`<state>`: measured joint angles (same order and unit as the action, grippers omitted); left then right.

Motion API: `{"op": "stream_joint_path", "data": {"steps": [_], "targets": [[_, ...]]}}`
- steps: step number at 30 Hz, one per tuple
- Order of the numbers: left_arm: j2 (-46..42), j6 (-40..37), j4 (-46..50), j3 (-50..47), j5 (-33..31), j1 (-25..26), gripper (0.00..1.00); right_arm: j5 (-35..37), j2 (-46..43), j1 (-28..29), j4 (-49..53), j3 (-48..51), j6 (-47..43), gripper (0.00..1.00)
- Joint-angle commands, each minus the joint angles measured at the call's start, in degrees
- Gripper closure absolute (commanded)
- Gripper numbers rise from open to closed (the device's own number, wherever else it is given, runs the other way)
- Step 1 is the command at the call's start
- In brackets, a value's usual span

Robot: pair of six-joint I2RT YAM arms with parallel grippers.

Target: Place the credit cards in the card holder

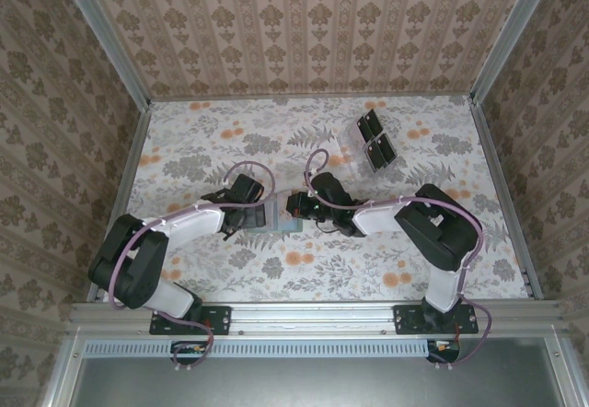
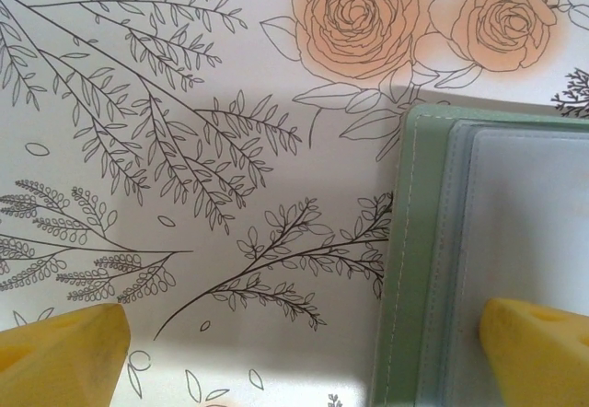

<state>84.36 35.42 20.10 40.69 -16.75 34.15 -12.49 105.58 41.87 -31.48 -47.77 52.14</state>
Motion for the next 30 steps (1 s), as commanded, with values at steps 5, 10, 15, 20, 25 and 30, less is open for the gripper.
{"op": "stream_joint_path", "data": {"steps": [5, 10, 15, 20, 25, 30], "targets": [[-0.79, 1.56, 1.61, -1.93, -1.42, 0.30, 0.00, 0.81, 3.70, -0.12, -12.12, 1.79, 4.59, 1.00], [-1.39, 1.70, 1.22, -2.66, -1.09, 0.30, 0.00, 2.59, 4.69, -0.08, -14.10, 2.46, 5.49, 1.00], [-1.56, 1.89, 0.91, -3.09, -0.91, 0.30, 0.00, 3.23, 5.20, -0.06, -13.65, 2.24, 5.76, 1.00], [-1.56, 2.02, 0.44, -3.27, -0.65, 0.30, 0.00, 3.08, 5.86, -0.09, -13.32, 1.85, 5.69, 1.00], [-1.39, 2.08, 0.27, -3.25, -0.30, 0.30, 0.00, 2.65, 7.03, -0.03, -13.88, 1.63, 6.11, 1.00], [-1.41, 2.01, 0.25, -3.47, -0.11, 0.30, 0.00, 2.14, 8.01, -0.10, -15.39, 1.56, 6.90, 1.00]]}}
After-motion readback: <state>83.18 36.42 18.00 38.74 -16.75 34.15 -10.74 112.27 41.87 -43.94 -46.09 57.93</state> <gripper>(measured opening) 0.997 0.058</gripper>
